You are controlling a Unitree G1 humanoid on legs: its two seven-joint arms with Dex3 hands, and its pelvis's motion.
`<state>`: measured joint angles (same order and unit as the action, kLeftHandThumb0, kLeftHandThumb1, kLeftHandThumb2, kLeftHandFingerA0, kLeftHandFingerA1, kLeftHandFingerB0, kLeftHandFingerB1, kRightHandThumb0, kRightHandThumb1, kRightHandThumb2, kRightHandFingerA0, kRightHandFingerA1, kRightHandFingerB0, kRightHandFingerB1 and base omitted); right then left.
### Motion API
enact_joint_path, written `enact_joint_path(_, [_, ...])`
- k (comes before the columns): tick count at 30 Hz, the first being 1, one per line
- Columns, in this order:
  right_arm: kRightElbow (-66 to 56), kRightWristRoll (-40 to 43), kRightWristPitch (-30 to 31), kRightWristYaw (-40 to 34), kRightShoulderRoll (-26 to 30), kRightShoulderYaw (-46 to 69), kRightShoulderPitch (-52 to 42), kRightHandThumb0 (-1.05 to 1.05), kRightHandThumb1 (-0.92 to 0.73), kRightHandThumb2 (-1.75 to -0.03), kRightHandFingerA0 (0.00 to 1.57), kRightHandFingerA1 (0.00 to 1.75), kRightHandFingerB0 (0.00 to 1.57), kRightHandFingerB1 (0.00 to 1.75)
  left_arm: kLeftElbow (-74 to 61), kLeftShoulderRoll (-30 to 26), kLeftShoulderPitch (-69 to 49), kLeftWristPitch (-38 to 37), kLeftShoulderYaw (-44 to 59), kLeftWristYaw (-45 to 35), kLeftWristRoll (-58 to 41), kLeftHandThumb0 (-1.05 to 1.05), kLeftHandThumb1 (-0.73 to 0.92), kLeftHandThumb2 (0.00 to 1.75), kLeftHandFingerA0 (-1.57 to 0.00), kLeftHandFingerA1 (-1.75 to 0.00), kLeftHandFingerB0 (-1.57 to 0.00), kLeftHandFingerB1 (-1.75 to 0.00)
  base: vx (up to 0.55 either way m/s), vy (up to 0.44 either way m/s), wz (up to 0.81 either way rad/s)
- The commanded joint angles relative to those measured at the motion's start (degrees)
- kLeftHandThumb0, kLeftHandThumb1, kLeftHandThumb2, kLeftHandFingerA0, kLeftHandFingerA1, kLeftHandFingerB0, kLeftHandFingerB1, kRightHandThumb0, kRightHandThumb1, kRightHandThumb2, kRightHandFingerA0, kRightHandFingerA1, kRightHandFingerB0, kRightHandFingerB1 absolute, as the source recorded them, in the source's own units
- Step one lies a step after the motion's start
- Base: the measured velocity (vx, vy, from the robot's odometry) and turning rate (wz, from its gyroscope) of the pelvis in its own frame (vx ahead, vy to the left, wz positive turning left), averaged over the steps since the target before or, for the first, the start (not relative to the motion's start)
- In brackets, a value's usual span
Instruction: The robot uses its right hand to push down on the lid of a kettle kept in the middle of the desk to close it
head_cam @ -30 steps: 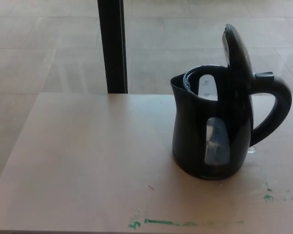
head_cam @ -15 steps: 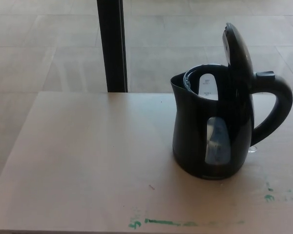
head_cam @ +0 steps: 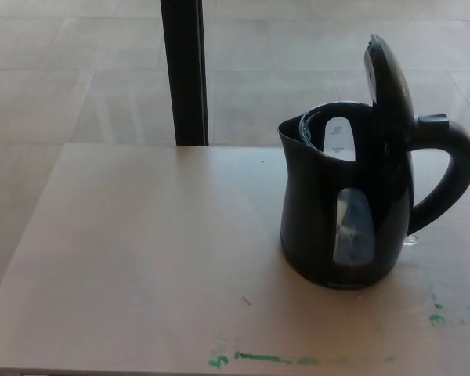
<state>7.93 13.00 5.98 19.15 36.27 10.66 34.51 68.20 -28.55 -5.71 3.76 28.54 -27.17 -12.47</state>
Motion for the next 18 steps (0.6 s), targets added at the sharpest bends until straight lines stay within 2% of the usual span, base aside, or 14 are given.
enact_joint_path(1, [-0.2,-5.0,0.6,4.2,1.5,-5.9,4.4,-0.94,-0.85,-0.67,0.16,0.37,0.14,0.28,0.5,-1.2,-0.4,-0.2,0.5,-0.8,-1.5,-0.77,0.57,0.9,-0.52,-0.62,-0.28,-0.46,0.0,0.0,0.0])
enact_joint_path(2, [-0.3,-5.6,0.6,4.4,1.2,-7.1,5.3,-0.93,-0.85,-0.67,0.16,0.37,0.14,0.28,0.7,-1.2,-0.5,-0.6,0.3,-0.7,-1.3,-0.75,0.56,0.92,-0.51,-0.63,-0.28,-0.47,0.0,0.0,0.0])
enact_joint_path(3, [0.5,-6.6,0.0,5.5,1.4,-8.8,6.5,-0.39,-0.36,-1.03,0.0,0.5,0.0,0.5,0.4,-1.2,-0.8,-0.7,0.4,-1.5,-1.6,-0.76,0.58,0.92,-0.51,-0.63,-0.27,-0.46,0.0,0.0,0.0])
enact_joint_path(4, [1.3,-7.4,-0.1,5.3,0.6,-10.2,7.6,-0.92,-0.83,-0.67,0.17,0.39,0.15,0.29,0.6,-1.1,-0.6,-0.2,0.7,-0.8,-1.8,-0.74,0.55,0.9,-0.54,-0.63,-0.3,-0.47,0.0,0.0,0.0])
enact_joint_path(5, [2.2,-7.9,-0.2,5.4,-0.2,-11.5,8.7,-0.92,-0.81,-0.67,0.14,0.38,0.14,0.28,0.6,-1.1,-0.6,-0.4,0.4,-0.2,-1.5,-0.75,0.56,0.91,-0.52,-0.61,-0.28,-0.46,0.0,0.0,0.0])
enact_joint_path(6, [2.8,-9.0,-0.7,5.4,-0.1,-12.6,9.1,-0.39,-0.36,-1.03,0.0,0.51,0.0,0.5,0.6,-1.1,-0.7,-0.9,0.1,-0.3,-1.1,-0.74,0.56,0.91,-0.5,-0.61,-0.27,-0.46,0.0,0.0,0.0])
enact_joint_path(7, [3.2,-10.7,-1.5,5.3,0.4,-13.9,9.5,-0.39,-0.36,-1.03,0.0,0.51,0.0,0.5,0.6,-1.1,-0.7,-1.3,-0.2,-0.5,-0.9,-0.74,0.56,0.91,-0.5,-0.61,-0.27,-0.46,0.0,0.0,0.0])
enact_joint_path(9, [3.9,-12.5,-0.3,6.1,0.2,-16.6,11.4,-0.39,-0.36,-1.03,0.0,0.51,0.0,0.5,1.4,-1.4,-0.4,-0.9,-0.4,-0.9,-0.8,-0.73,0.54,0.9,-0.48,-0.58,-0.28,-0.46,0.0,0.0,0.0])
enact_joint_path(10, [4.1,-12.9,-0.4,6.3,0.2,-17.3,11.9,-0.92,-0.88,-0.67,0.11,0.43,0.11,0.29,1.7,-1.5,-0.3,-1.0,-0.4,-0.7,-0.7,-0.7,0.67,0.61,-0.53,-0.48,-0.34,-0.33,0.0,0.0,0.0])
enact_joint_path(11, [4.2,-13.6,-0.4,6.7,0.2,-18.2,12.4,-0.92,-0.88,-0.67,0.11,0.43,0.11,0.29,2.2,-1.6,-0.1,-1.1,-0.5,-0.6,-0.6,-0.7,0.67,0.61,-0.53,-0.48,-0.34,-0.33,0.0,0.0,0.0])
enact_joint_path(12, [4.3,-13.6,-0.5,6.6,-0.1,-18.4,12.5,-0.88,-0.67,-1.1,0.1,0.53,0.03,0.4,1.4,-1.7,-0.4,-1.0,-0.6,-1.1,-0.7,-0.69,0.68,0.61,-0.53,-0.5,-0.34,-0.34,0.0,0.0,0.0])
enact_joint_path(16, [4.8,-16.2,-1.7,6.9,0.0,-20.7,13.1,-0.84,-0.67,-1.11,0.0,0.49,0.03,0.37,1.9,-1.8,-0.7,-0.6,-0.2,-1.3,-1.4,-0.71,0.54,0.9,-0.47,-0.6,-0.28,-0.47,0.0,0.0,0.0])
enact_joint_path(17, [5.5,-17.0,-2.3,7.1,0.0,-21.4,13.5,-0.94,-0.72,-1.12,0.0,0.47,0.12,0.35,2.1,-1.8,-0.7,-0.5,-0.1,-1.5,-1.5,-0.68,0.66,0.6,-0.52,-0.52,-0.33,-0.34,0.0,0.0,0.0])
enact_joint_path(18, [5.8,-17.6,-2.2,7.3,-0.1,-22.0,14.0,-0.91,-0.89,-0.67,0.08,0.41,0.11,0.3,2.4,-1.7,-0.6,-0.3,0.5,-1.3,-2.1,-0.66,0.65,0.6,-0.54,-0.53,-0.34,-0.34,0.0,0.0,0.0])
